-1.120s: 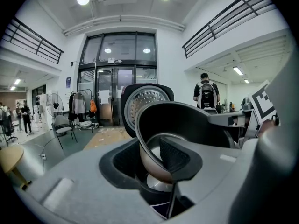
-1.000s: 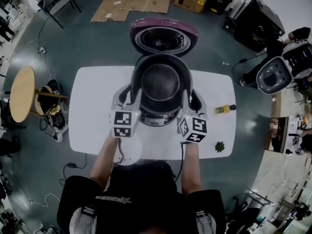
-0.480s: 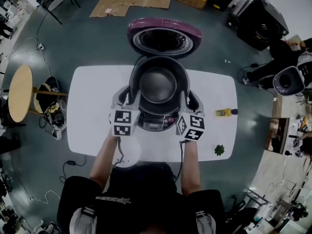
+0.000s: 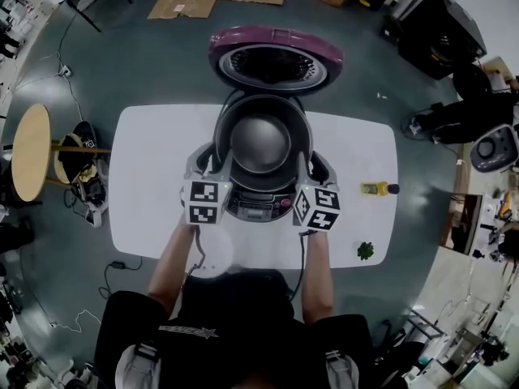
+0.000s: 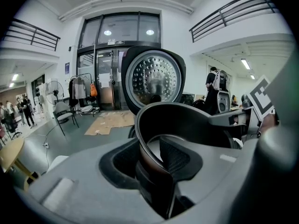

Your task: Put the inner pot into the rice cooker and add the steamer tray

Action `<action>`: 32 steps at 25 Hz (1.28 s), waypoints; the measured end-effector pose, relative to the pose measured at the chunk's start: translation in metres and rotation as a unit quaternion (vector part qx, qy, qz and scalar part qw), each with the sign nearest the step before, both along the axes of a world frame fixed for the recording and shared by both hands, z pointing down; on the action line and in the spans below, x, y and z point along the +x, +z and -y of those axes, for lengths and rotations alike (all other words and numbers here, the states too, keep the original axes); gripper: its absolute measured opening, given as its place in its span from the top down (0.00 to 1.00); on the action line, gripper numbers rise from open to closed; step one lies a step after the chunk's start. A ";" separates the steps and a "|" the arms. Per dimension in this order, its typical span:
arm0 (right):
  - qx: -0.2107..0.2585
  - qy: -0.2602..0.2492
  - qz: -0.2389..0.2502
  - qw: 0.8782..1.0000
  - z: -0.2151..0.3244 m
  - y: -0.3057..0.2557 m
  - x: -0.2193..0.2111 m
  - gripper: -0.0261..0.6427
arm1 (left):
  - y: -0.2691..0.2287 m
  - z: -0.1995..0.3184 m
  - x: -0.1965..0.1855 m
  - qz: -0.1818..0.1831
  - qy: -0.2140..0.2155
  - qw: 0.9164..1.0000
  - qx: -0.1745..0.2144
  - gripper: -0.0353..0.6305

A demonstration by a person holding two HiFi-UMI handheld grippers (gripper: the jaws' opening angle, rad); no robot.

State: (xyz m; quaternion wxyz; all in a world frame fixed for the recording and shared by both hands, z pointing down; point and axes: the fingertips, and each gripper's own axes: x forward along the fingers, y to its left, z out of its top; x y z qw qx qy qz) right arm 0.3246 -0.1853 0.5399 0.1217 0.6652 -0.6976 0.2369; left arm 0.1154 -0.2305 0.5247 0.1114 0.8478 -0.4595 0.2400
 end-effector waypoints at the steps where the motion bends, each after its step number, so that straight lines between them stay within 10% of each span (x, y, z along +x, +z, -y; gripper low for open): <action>1: -0.005 -0.002 0.002 1.000 0.001 0.002 0.000 0.82 | 0.002 0.001 0.000 0.002 0.000 1.000 -0.004 0.73; 32: -0.153 -0.030 0.034 0.987 0.010 0.046 -0.004 0.83 | 0.054 0.010 0.000 0.093 0.019 0.987 -0.130 0.72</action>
